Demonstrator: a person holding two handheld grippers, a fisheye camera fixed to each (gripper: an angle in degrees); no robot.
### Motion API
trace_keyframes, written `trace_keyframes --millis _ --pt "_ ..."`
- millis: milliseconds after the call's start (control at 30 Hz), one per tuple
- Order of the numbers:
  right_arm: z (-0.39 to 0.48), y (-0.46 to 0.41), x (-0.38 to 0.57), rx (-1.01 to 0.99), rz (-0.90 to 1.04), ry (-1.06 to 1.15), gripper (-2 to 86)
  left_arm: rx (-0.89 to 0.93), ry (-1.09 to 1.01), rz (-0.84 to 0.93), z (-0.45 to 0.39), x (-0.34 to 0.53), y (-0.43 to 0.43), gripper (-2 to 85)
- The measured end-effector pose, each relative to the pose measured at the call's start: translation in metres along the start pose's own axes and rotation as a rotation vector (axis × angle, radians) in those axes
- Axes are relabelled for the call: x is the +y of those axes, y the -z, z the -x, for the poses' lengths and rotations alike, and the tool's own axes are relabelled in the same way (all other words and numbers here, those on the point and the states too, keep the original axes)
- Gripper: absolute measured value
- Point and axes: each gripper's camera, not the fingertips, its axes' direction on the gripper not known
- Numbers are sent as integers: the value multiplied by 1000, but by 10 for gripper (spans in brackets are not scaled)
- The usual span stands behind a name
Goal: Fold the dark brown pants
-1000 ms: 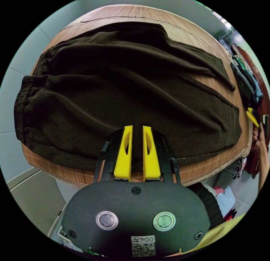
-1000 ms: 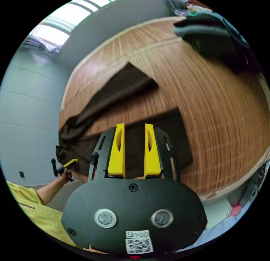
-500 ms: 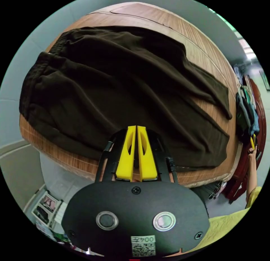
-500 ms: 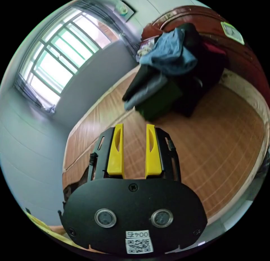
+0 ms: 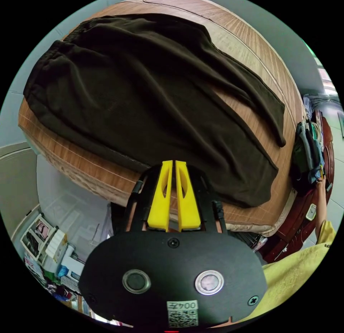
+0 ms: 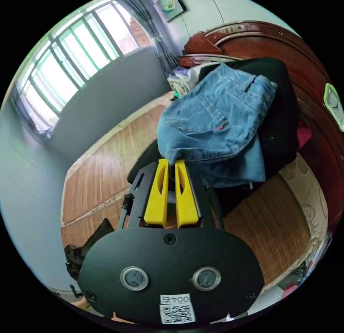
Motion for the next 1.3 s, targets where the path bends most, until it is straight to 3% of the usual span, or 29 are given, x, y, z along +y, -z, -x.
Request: trace_keyframes --millis 233,433,600,700,767,833,933,1300 --pt "38 163 35 -248 -234 262 26 26 -122 48 -30 -25 -4 3" --pt "-34 213 119 -312 -199 -26 26 63 -171 69 -29 -48 -5 2" --pt "-19 213 209 -230 -49 31 33 52 -210 89 -15 -56 -8 1" --pt "-53 195 276 -82 85 -116 37 68 -208 100 1 -58 -14 1" --pt "-90 179 324 121 195 -311 42 66 -232 108 15 -61 -17 1" --pt "-99 180 347 157 220 -369 42 60 -261 112 26 -62 -18 1" --pt "-53 180 362 114 197 -210 82 55 -298 102 49 -65 -15 1" --pt "194 -19 418 -163 618 336 103 123 -466 112 117 -77 -26 1"
